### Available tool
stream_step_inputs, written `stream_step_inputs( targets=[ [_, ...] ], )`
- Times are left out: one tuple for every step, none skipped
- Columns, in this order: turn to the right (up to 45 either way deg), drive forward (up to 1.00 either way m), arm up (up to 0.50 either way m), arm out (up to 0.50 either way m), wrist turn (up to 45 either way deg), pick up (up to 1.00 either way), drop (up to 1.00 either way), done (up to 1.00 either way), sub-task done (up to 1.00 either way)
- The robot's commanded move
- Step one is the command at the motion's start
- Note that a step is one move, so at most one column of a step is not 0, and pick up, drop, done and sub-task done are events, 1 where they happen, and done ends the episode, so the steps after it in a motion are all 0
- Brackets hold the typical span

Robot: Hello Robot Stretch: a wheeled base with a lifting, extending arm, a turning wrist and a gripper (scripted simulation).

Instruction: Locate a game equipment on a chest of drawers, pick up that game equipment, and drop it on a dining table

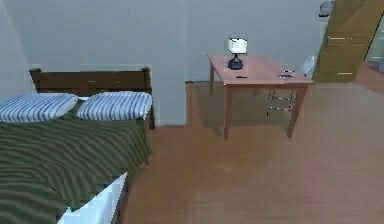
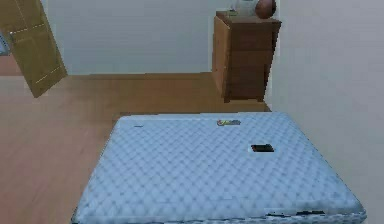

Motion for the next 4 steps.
stream_step_inputs(
  targets=[
    [0.0, 0.75, 0.0, 0.0, 0.0, 0.0, 0.0, 0.0, 0.0],
    [33.0, 0.0, 0.0, 0.0, 0.0, 0.0, 0.0, 0.0, 0.0],
    [0.0, 0.7, 0.0, 0.0, 0.0, 0.0, 0.0, 0.0, 0.0],
    [45.0, 0.0, 0.0, 0.0, 0.0, 0.0, 0.0, 0.0, 0.0]
  ],
)
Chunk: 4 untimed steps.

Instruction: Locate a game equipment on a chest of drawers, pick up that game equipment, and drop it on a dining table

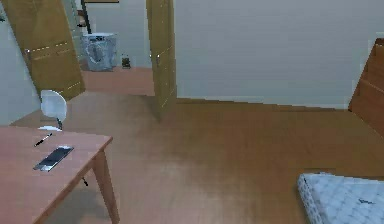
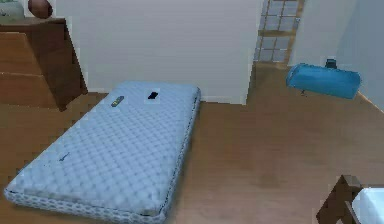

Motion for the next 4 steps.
stream_step_inputs(
  targets=[
    [15.0, 0.0, 0.0, 0.0, 0.0, 0.0, 0.0, 0.0, 0.0],
    [0.0, 1.0, 0.0, 0.0, 0.0, 0.0, 0.0, 0.0, 0.0],
    [3.0, 0.0, 0.0, 0.0, 0.0, 0.0, 0.0, 0.0, 0.0],
    [0.0, 0.6, 0.0, 0.0, 0.0, 0.0, 0.0, 0.0, 0.0]
  ],
)
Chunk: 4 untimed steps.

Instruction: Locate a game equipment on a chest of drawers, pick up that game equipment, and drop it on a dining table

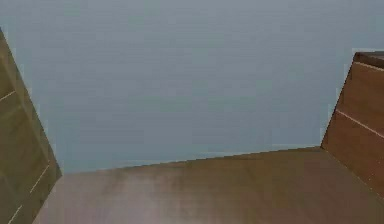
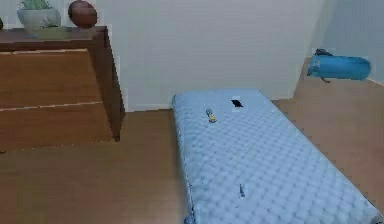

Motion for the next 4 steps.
stream_step_inputs(
  targets=[
    [33.0, 0.0, 0.0, 0.0, 0.0, 0.0, 0.0, 0.0, 0.0],
    [0.0, 0.4, 0.0, 0.0, 0.0, 0.0, 0.0, 0.0, 0.0],
    [45.0, 0.0, 0.0, 0.0, 0.0, 0.0, 0.0, 0.0, 0.0],
    [0.0, 0.8, 0.0, 0.0, 0.0, 0.0, 0.0, 0.0, 0.0]
  ],
)
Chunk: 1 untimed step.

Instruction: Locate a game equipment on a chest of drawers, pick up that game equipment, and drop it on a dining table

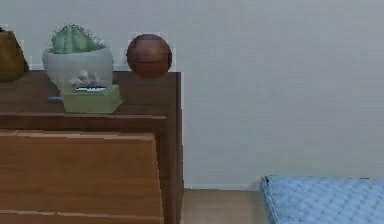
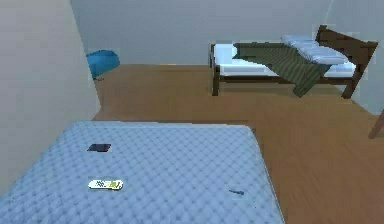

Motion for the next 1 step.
stream_step_inputs(
  targets=[
    [0.0, 0.1, 0.0, 0.0, 0.0, 0.0, 0.0, 0.0, 0.0]
  ],
)
